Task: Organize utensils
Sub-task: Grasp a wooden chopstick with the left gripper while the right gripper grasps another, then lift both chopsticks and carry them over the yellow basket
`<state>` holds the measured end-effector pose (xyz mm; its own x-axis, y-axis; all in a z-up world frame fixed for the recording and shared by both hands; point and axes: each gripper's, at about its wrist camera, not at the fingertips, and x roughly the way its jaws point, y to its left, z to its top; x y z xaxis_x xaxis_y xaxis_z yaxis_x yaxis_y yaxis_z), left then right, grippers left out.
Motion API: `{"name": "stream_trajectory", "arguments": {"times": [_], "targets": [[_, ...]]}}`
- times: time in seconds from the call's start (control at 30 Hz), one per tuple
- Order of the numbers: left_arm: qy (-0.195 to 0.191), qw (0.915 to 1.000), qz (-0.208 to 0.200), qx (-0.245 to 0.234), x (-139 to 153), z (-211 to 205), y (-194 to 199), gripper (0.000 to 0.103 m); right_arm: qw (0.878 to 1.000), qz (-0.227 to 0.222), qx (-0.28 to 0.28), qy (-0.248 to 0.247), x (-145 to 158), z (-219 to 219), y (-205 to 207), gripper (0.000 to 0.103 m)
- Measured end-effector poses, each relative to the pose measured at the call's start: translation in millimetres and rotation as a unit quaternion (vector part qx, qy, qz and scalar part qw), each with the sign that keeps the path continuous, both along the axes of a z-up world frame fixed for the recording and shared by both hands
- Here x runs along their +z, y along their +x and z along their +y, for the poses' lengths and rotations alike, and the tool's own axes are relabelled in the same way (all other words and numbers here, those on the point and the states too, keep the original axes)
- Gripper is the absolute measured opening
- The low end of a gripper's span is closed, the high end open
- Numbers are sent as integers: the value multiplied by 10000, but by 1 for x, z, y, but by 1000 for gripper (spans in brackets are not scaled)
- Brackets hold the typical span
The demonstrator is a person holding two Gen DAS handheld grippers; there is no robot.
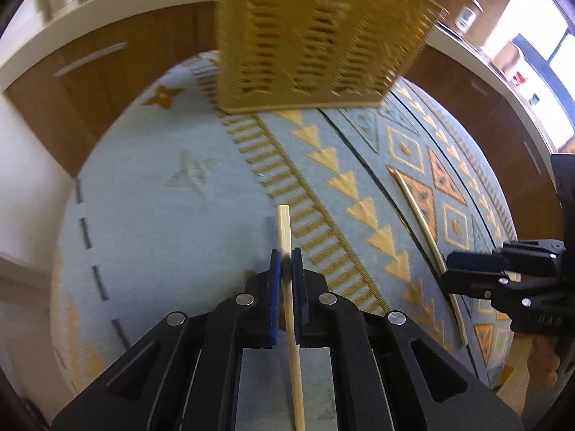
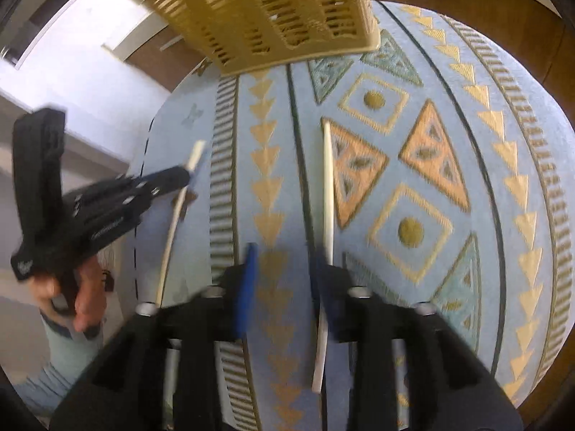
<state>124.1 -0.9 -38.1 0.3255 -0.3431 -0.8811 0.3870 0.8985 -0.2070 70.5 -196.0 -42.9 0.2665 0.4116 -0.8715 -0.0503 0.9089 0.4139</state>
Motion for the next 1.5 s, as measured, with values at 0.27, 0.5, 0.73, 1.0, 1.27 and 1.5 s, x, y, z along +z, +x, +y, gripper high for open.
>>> {"name": "stream_trajectory", "arguments": {"times": [0.27,0.5,0.73,1.0,1.27,1.5], "targets": [[193,9996,154,117,-8,8,9,4,9943,270,65,-1026,-3,23,44,39],[670,9972,152,-280,-11,-11,8,7,9822,494,459,-1751,-7,56,67,36],[989,9905,416,-856,-9,-27,15,24,9731,569,669,-2129,-9,79,73,13],[980,9926,-129,-705,-5,-25,5,3,9826,209,764,-1678,-1,77,40,4],[-445,9886,-1416,-253,67,5,-33,4,9856,-1472,538,-631,57,49,-31,4],[-1303,9584,-2537,-36,130,6,-62,4,9555,-2919,126,406,114,15,-76,5]]}}
